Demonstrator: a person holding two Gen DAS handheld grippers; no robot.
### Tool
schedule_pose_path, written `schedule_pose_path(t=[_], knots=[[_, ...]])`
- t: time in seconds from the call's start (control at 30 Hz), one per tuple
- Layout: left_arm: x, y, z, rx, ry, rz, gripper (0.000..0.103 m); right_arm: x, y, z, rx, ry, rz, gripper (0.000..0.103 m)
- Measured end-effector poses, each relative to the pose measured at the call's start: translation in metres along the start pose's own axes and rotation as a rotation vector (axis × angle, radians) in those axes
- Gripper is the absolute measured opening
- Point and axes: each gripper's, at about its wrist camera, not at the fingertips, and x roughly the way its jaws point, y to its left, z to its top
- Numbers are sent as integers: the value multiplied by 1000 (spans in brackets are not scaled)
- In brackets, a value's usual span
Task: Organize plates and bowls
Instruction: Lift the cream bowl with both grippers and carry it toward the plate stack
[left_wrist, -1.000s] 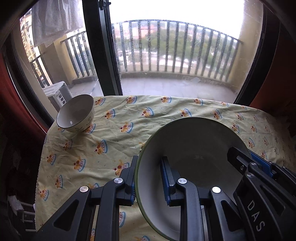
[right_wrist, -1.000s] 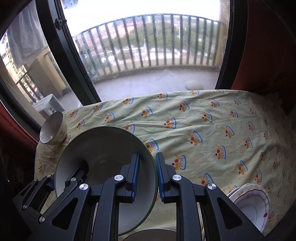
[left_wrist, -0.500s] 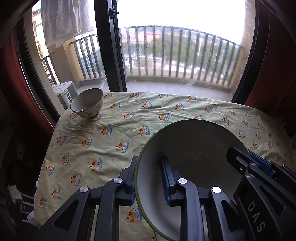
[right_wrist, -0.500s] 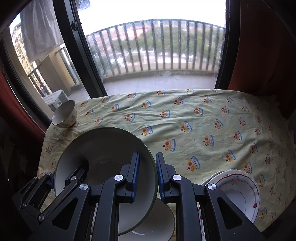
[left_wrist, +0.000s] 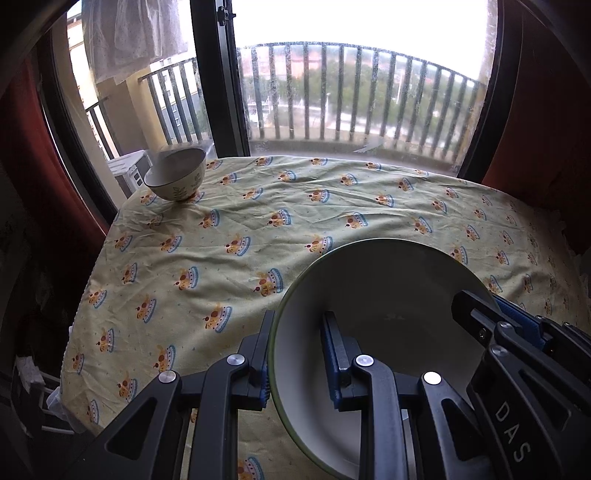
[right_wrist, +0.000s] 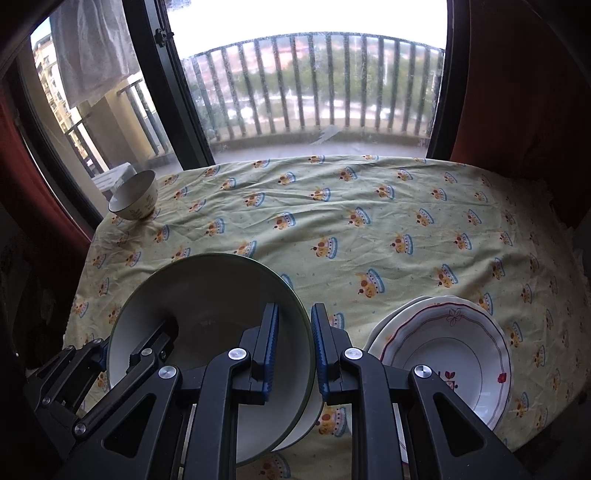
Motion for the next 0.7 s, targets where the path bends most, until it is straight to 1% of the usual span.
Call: schedule_pose_path(t=[0.13,0.3,0.57,0.7], knots=[[6,0,-12,-10,22,-8,22,5,-1,-11,-13,22,-2,22],[20,-1,-24,-28,72,-18,22,18,-4,-21,-23,70,-11,22],[40,3,-33,-42,142,-20,22,39,-4,-30,-25,137,-12,22],[50,2,-33,-27,174,-27,22,48,-2,-32,-26,163,-24,22]])
